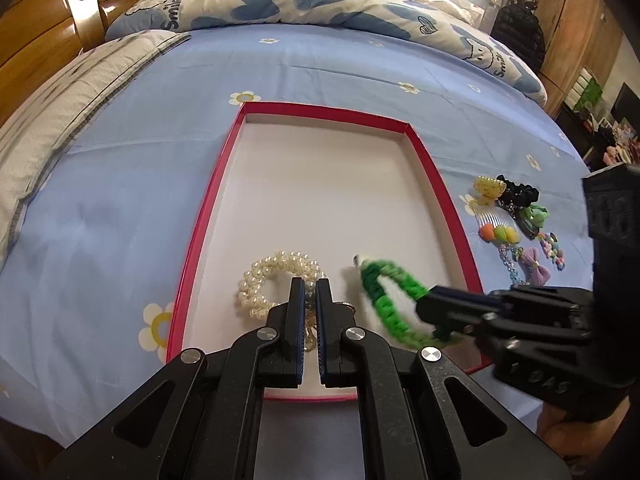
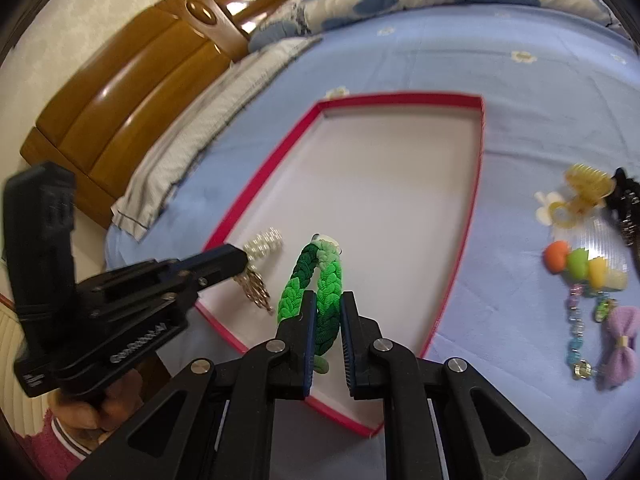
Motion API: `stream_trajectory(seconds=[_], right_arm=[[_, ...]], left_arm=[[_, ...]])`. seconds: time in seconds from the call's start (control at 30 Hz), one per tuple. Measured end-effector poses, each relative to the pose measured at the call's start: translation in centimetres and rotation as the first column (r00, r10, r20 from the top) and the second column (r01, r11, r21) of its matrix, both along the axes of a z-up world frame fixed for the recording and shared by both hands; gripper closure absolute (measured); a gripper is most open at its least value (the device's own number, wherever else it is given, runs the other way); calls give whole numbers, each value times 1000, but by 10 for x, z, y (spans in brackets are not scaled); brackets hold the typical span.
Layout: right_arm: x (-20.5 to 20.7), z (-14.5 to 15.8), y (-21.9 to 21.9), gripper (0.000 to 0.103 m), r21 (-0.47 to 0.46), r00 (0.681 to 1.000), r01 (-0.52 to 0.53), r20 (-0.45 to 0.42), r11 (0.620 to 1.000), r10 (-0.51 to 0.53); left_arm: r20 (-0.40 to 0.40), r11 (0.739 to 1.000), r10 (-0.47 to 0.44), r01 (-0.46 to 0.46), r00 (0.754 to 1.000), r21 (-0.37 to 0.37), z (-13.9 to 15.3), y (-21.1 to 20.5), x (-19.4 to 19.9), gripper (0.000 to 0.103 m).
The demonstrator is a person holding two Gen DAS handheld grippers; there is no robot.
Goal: Organize jewelry
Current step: 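Carry the pearl bracelet and green hair tie into the red tray with both tools, then open both tools to release the bracelet and hair tie in the tray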
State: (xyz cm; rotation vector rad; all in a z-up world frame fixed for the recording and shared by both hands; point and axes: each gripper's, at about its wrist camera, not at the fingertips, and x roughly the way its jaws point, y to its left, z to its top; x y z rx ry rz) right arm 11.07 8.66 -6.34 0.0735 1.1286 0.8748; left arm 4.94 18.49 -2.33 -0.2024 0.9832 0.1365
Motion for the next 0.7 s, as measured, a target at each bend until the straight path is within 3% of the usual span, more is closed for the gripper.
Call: stream_trajectory(seconds=[0.4,0.57,0.63,0.7], right_arm=[[7,-6,7,87,-32,999,-27,-25,999,27],[7,-6,3,87,-22,999,-20,-33,1000,20],[7,-4,2,82,-15,999,-15,-32,1000,14],[6,0,-5,70,0,1000,-1,-29,1000,1]], left_arm=[[-60,999,-33,34,998,9,-22,-6,17,99],[-68,1000,-24,22,997,-22,-21,-2,17,97],[-78,999,-16,13,997,-41,-22,0,17,95],[-83,999,-9,4,996,-52,-21,2,16,91]])
